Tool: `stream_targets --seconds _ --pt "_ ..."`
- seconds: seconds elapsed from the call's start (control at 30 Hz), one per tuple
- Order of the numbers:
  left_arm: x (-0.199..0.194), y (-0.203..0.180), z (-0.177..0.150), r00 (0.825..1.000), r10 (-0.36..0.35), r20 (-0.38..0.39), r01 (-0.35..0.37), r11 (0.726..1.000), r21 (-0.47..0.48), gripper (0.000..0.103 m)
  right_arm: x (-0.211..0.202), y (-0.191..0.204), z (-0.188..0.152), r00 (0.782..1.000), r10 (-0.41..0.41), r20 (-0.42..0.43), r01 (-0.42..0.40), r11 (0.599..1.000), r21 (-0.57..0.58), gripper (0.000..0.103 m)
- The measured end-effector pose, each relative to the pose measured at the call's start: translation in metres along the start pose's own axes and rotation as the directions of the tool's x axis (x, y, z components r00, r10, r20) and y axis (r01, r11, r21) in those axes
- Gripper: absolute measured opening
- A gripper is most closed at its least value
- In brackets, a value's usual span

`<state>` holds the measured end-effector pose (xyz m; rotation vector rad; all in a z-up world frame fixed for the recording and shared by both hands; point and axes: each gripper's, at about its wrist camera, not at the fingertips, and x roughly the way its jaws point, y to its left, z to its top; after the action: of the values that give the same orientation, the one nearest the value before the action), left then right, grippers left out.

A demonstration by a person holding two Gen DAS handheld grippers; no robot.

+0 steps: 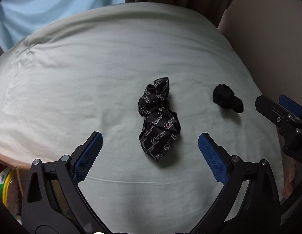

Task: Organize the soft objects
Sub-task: 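Grasp black scrunchie with left tool while right tool grasps black sock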

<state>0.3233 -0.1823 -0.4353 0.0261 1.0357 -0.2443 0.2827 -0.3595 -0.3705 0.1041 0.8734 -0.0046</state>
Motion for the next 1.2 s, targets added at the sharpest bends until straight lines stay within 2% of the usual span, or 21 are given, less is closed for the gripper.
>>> stream_targets --seconds 0.13,0.33,0.4,0.47,0.53,0.57,0.67,0.73,0.9,1.2 --pt "0.038 0.001 -0.002 1.000 0.009 -0.007 -0.009 1.000 0.019 0.081 0.039 -0.002 -0.009 1.000 -0.011 -0.010 0.011 1.000 0.006 0.101" --pt "0.071 -0.007 -0.001 1.000 0.002 0.006 -0.003 0.996 0.086 0.072 0.082 -0.003 -0.018 0.999 -0.031 -0.007 0.031 0.999 -0.010 0.100" --pt "0.076 -0.012 0.002 1.000 0.001 0.026 -0.004 0.993 0.115 0.071 0.093 -0.006 -0.018 1.000 -0.023 -0.005 0.023 1.000 -0.004 0.100" --pt "0.079 -0.015 0.005 0.999 -0.006 0.046 -0.001 0.990 0.142 0.066 0.105 -0.006 -0.017 0.999 -0.035 -0.003 0.035 0.999 -0.019 0.098" --pt "0.082 -0.017 0.009 0.998 -0.022 0.055 0.013 0.987 0.161 0.053 0.114 -0.006 -0.015 0.999 -0.048 -0.002 0.048 0.998 -0.030 0.090" --pt "0.083 -0.019 0.011 0.998 -0.030 0.058 0.019 0.985 0.170 0.050 0.118 -0.007 -0.014 0.999 -0.053 0.000 0.053 0.998 -0.032 0.088" --pt "0.084 -0.021 0.015 0.997 -0.034 0.067 0.021 0.982 0.187 0.043 0.127 -0.008 -0.011 0.999 -0.052 -0.003 0.051 0.998 -0.034 0.074" --pt "0.083 -0.019 0.018 0.997 -0.036 0.067 0.024 0.983 0.182 0.037 0.129 -0.006 -0.011 0.998 -0.057 -0.006 0.057 0.998 -0.033 0.058" --pt "0.079 -0.015 0.022 0.998 -0.037 0.056 0.027 0.986 0.165 0.028 0.126 -0.004 -0.009 0.998 -0.064 0.002 0.065 0.998 -0.027 0.034" --pt "0.038 -0.016 0.036 0.994 -0.050 0.097 0.035 0.988 0.150 0.027 0.096 -0.003 0.003 0.998 -0.050 0.032 0.051 0.999 -0.013 0.032"
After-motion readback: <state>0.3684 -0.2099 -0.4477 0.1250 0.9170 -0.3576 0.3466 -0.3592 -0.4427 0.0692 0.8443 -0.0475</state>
